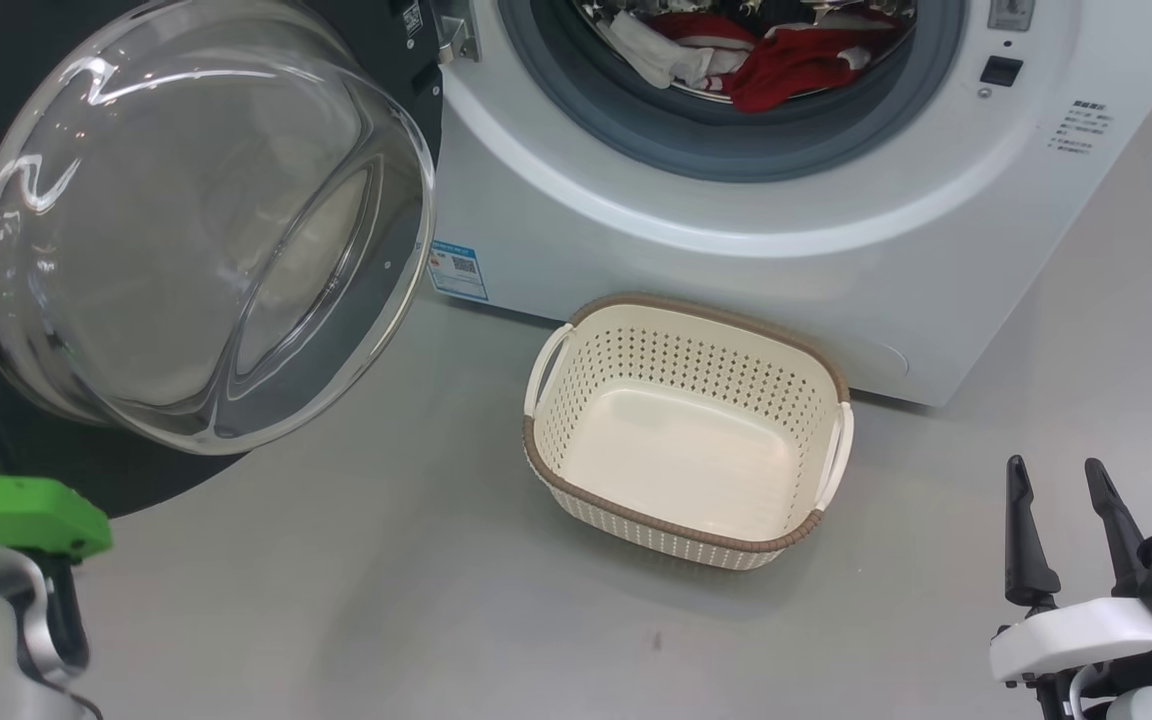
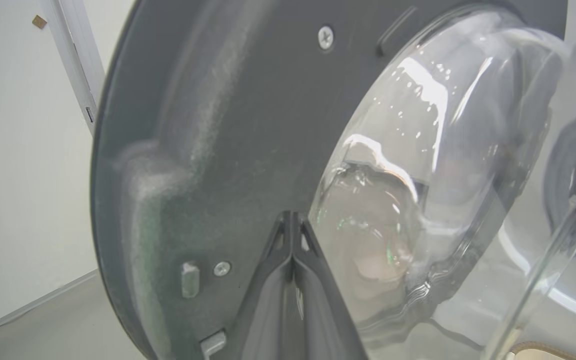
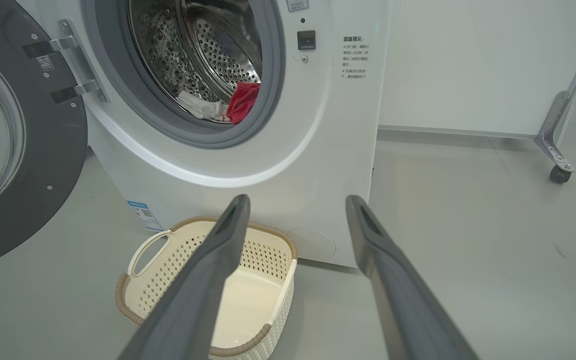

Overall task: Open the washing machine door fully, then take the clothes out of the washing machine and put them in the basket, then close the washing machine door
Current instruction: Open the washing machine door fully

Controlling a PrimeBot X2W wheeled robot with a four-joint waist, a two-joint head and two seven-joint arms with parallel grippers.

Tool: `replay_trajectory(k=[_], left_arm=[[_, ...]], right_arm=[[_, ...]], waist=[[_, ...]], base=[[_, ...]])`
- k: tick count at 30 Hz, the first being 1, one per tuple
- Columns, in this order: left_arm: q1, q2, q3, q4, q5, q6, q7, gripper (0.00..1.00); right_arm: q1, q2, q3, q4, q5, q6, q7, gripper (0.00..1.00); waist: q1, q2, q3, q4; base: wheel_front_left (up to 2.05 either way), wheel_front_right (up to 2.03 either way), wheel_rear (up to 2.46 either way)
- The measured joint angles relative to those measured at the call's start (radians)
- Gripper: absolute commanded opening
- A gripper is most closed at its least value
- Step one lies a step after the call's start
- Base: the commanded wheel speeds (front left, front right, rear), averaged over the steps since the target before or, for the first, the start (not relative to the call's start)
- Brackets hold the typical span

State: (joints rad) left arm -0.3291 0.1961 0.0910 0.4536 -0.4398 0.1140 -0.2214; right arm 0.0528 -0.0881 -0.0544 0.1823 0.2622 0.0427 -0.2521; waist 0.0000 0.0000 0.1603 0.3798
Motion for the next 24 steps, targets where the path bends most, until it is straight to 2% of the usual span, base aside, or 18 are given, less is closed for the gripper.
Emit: replay_trajectory(k=[9, 12, 17, 23, 24], left_arm=[[0.155, -0.028, -0.031, -0.11, 0.031, -0.001, -0.019, 0.0], [0.189, -0.055, -0.068, -0.154, 0.043, -0.007, -0.019, 0.0], [0.23, -0.111, -0.137, -0.207, 0.051, -0.044, -0.019, 0.0], [0.273, -0.133, -0.203, -0.236, 0.052, -0.072, -0.019, 0.0], [0.276, -0.133, -0.209, -0.238, 0.052, -0.077, -0.019, 0.12]], right_arm=[[0.0, 0.014, 0.02, 0.0, 0.0, 0.0, 0.0, 1.0], [0.0, 0.014, 0.02, -0.005, 0.0, 0.0, 0.0, 1.0], [0.0, 0.015, 0.027, -0.007, 0.0, 0.0, 0.0, 1.0], [0.0, 0.021, 0.042, -0.006, 0.0, 0.002, 0.0, 1.0], [0.0, 0.022, 0.046, -0.006, 0.0, 0.003, 0.0, 1.0]], waist=[[0.0, 0.0, -0.027, -0.044], [0.0, 0.0, -0.031, -0.061], [0.0, 0.0, -0.034, -0.081], [0.0, 0.0, -0.043, -0.113], [0.0, 0.0, -0.046, -0.12]], base=[[0.0, 0.0, 0.0], [0.0, 0.0, 0.0], [0.0, 0.0, 0.0], [0.0, 0.0, 0.0], [0.0, 0.0, 0.0]])
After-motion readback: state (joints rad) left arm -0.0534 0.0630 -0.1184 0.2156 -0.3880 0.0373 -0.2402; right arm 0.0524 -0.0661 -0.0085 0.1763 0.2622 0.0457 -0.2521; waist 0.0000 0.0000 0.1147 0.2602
